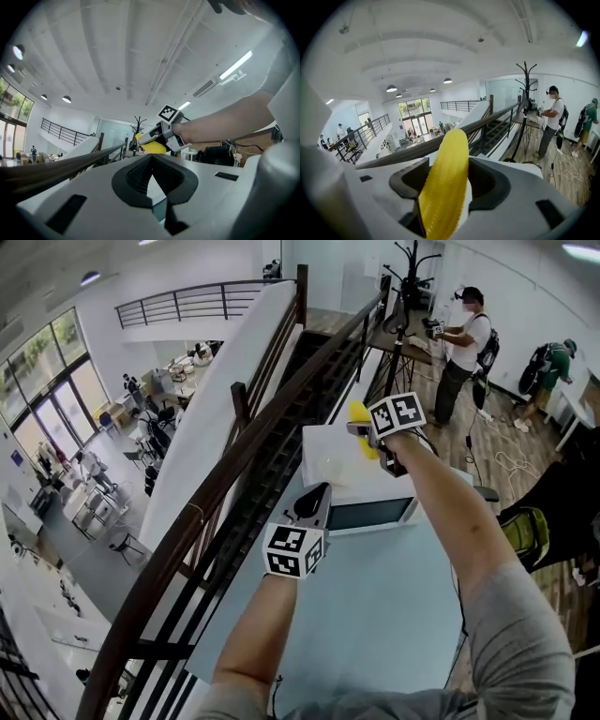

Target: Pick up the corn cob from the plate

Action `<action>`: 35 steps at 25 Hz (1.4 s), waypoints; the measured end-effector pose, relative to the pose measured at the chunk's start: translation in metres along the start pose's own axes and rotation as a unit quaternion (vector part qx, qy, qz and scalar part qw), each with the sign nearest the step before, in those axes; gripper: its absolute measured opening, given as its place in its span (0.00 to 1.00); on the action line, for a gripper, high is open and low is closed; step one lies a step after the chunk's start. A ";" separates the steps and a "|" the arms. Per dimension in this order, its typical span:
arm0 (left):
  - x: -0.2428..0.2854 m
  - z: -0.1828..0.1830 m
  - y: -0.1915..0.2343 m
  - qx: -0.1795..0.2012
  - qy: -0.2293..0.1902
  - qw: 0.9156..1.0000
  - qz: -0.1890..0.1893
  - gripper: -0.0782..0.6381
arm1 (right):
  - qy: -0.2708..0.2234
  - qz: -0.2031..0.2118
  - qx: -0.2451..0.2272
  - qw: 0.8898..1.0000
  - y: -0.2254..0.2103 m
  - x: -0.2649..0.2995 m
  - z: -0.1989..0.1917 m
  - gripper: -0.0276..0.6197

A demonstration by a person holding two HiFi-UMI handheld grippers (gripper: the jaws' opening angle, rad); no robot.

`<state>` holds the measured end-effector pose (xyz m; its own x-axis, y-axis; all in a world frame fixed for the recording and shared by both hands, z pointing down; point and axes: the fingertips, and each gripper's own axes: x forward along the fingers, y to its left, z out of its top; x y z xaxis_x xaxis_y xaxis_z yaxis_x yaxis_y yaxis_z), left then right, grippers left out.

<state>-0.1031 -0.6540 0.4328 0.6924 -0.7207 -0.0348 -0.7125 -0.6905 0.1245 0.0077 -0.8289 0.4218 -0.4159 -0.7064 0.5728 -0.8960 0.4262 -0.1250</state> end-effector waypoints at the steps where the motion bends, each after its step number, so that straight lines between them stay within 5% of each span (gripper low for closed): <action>1: 0.002 0.009 -0.002 0.006 -0.002 1.000 -0.001 0.13 | -0.010 -0.001 -0.005 1.000 0.001 -0.012 0.006 0.45; 18: -0.033 0.167 -0.127 0.034 -0.038 0.999 0.007 0.13 | -0.177 -0.006 -0.075 0.981 0.024 -0.295 0.065 0.45; 29: -0.081 0.239 -0.321 0.035 -0.073 0.996 0.029 0.13 | -0.219 0.018 -0.130 0.967 0.017 -0.506 0.008 0.45; 35: -0.108 0.261 -0.420 0.085 -0.069 0.993 0.042 0.13 | -0.245 0.043 -0.144 0.958 0.023 -0.598 -0.024 0.45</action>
<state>0.0916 -0.3025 0.1258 0.6152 -0.7701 -0.1686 -0.7846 -0.6191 -0.0352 0.2402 -0.3829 0.0959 -0.5731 -0.8118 0.1120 -0.8042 0.5834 0.1137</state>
